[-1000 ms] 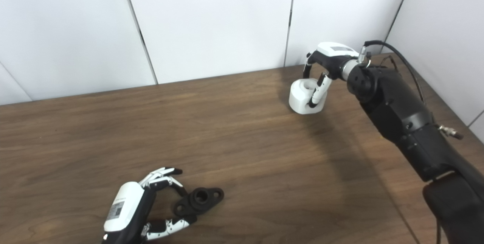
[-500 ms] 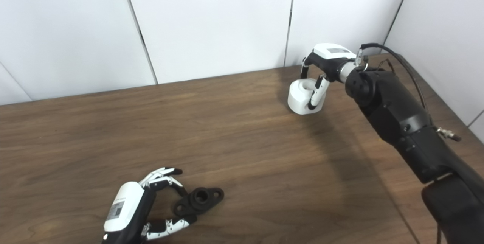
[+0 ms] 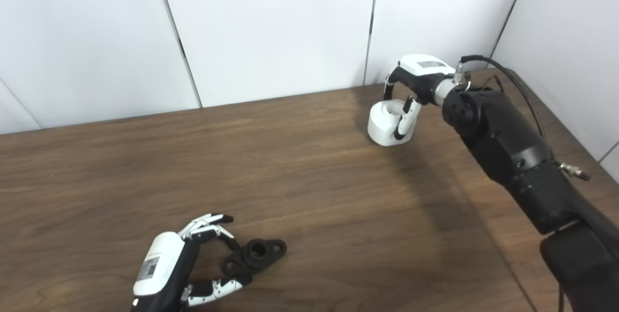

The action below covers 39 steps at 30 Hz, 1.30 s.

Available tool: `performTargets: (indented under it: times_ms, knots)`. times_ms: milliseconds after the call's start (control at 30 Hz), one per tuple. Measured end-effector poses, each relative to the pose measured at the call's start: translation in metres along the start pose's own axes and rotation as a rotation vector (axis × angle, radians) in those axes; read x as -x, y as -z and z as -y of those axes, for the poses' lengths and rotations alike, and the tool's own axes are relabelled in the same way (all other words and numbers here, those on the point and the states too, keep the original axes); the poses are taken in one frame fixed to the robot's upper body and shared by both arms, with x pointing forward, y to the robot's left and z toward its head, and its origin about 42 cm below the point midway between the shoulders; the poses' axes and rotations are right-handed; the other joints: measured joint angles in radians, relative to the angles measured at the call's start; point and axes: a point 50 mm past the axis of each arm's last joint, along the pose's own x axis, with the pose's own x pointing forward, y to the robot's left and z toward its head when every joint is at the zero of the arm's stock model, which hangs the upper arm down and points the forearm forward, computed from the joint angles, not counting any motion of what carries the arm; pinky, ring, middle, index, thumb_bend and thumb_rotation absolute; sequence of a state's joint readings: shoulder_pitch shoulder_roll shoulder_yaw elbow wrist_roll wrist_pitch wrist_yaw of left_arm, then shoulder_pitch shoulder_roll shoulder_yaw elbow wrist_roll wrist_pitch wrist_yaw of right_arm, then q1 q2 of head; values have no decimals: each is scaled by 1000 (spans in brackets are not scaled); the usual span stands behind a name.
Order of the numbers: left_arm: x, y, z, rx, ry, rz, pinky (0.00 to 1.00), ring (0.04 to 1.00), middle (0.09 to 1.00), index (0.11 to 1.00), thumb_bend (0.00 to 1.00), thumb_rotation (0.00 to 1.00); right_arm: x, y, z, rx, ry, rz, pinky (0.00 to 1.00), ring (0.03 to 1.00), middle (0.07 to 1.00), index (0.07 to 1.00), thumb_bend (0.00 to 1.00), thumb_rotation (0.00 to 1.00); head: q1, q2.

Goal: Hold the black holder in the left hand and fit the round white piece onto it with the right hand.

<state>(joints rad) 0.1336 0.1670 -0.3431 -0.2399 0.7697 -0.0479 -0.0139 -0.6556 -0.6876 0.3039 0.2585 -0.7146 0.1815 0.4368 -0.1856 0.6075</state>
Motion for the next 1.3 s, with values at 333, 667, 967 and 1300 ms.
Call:
performTargets:
  times_ms: [333,667,967,1300]
  knots:
    - [-8,-1,4,-8,-2,1,748,846,798,489,513,43,34,-39,37,82,42,124,1000,1000,855,486,525,142,23,6]
    - [-19,-4,13,-18,-12,8,769,846,797,489,514,43,69,-89,54,145,82,297,1000,1000,856,484,526,141,72,5]
    - [-26,-8,20,-13,-14,10,783,857,802,489,514,45,90,-126,55,151,92,432,1000,1000,844,482,526,143,118,23]
    - [-36,-15,24,-28,2,-3,817,872,818,490,513,48,119,-152,48,135,75,555,998,998,850,482,526,144,135,49]
